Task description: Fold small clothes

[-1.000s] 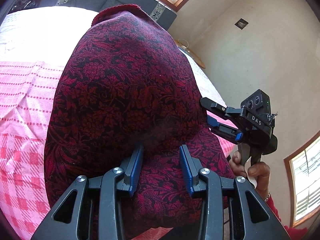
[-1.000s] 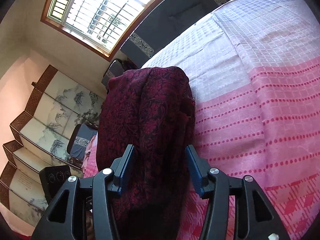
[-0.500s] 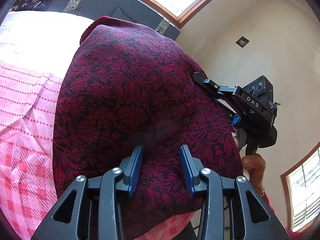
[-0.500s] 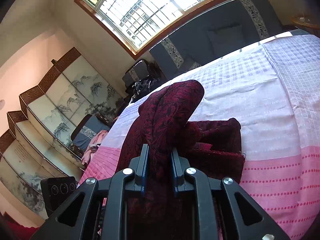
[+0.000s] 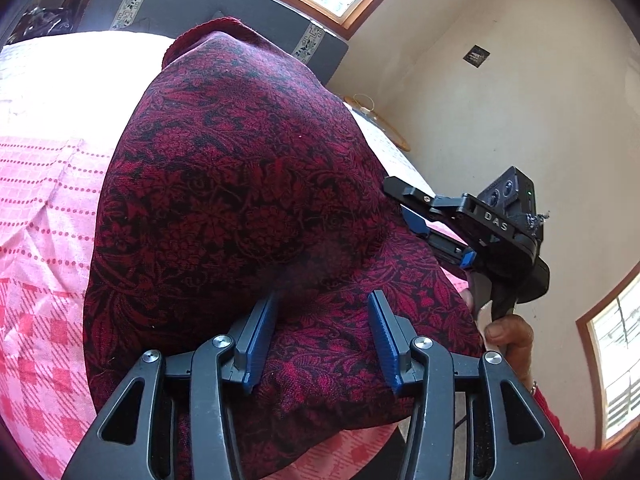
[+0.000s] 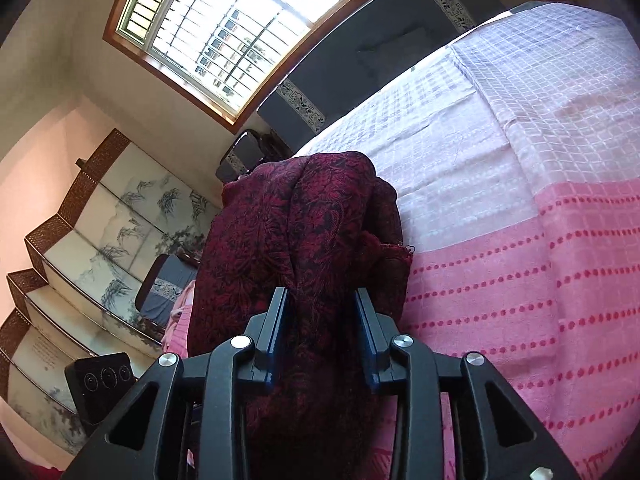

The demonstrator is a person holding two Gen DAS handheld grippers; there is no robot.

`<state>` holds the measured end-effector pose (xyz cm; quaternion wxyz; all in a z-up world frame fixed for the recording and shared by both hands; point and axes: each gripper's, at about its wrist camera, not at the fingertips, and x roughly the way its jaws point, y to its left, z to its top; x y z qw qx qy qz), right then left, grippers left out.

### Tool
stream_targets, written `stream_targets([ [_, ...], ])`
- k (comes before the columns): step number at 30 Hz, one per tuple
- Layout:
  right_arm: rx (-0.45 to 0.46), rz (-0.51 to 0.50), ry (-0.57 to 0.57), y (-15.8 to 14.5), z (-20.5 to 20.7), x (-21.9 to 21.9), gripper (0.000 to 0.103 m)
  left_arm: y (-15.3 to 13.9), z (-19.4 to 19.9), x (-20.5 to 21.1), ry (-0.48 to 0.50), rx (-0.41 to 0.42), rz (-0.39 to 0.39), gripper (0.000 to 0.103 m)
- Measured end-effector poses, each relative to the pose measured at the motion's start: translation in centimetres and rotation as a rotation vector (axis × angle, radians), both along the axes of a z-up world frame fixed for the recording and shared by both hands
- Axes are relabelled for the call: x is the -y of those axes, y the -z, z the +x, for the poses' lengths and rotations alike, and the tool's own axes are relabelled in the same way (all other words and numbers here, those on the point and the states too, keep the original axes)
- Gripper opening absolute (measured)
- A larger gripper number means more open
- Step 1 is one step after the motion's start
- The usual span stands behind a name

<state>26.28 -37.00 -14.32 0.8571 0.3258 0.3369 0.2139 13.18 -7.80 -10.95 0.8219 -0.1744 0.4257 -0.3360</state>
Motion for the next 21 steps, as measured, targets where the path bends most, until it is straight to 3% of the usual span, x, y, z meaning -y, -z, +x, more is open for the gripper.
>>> stream_targets([
  [5, 0.037, -0.059, -0.045, -2.0, -5.2, -0.8, 0.039, 0.2, -0.3, -0.4, 0.000, 0.011, -0.002, 0.050],
  [10, 0.004, -0.217, -0.077, -1.3, -8.0, -3.7, 0.038, 0.3, -1.0, -0.1, 0.000, 0.044, 0.015, 0.052],
  [12, -0.017, -0.272, -0.092, -0.3, -8.4, -4.7, 0.011, 0.1, -1.2, 0.1, 0.002, 0.044, 0.015, 0.053],
  [14, -0.057, -0.294, -0.080, 1.1, -8.5, -4.6, 0.009, 0.0, -1.2, -0.1, 0.012, 0.027, 0.011, 0.053],
  [21, -0.074, -0.120, -0.077, 3.1, -8.4, -2.4, 0.009, -0.3, -2.1, -0.7, 0.031, 0.042, 0.066, 0.055],
])
